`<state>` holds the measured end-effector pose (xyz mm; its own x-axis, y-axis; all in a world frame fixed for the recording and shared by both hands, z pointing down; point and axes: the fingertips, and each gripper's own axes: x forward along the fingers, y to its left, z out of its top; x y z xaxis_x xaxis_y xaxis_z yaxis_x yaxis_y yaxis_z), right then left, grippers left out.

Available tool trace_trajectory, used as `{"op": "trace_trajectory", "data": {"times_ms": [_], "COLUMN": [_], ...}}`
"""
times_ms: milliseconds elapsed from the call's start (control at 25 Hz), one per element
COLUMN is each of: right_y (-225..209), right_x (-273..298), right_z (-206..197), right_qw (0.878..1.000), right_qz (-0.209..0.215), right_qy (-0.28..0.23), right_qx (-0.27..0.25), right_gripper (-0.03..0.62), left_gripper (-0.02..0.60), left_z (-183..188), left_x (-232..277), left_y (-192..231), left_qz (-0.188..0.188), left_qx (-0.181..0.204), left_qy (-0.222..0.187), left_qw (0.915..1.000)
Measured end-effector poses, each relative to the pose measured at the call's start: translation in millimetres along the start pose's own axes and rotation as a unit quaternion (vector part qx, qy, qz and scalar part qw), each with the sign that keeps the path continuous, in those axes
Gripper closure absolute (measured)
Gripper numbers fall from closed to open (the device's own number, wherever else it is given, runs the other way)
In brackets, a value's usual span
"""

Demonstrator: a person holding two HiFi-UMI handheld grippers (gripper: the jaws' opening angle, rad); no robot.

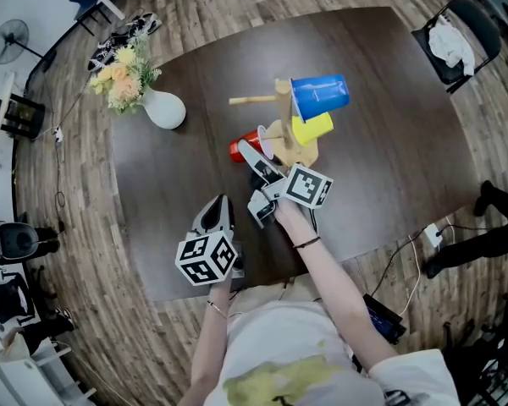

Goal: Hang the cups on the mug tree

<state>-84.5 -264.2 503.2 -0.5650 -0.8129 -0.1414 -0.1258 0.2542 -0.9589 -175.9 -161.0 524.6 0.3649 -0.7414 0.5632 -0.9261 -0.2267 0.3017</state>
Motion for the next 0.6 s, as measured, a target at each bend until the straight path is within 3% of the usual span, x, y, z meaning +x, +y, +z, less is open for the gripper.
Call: {"op": "trace_trajectory", "data": {"times_ms": [320, 600], "right_y": [9, -10], "right_x": [-2, -12], "right_z": [11, 15], "right_qw": [0.999, 0.999], "right_qz": [0.050, 0.028], "right_qy": [0.008, -0.001], "right_qx": [-0.016, 0.046], "right_gripper": [0.298, 0.298], "left_gripper": [0.565, 0.565], "left_z": [3, 3], "left_x": [-2, -5], "left_y": [-2, -2], "left_qz": [0.005, 0.011], "left_qx": [0.005, 0.006], "left_qy": [-0.005, -0.007], "left_qw": [1.0000, 0.9999]}}
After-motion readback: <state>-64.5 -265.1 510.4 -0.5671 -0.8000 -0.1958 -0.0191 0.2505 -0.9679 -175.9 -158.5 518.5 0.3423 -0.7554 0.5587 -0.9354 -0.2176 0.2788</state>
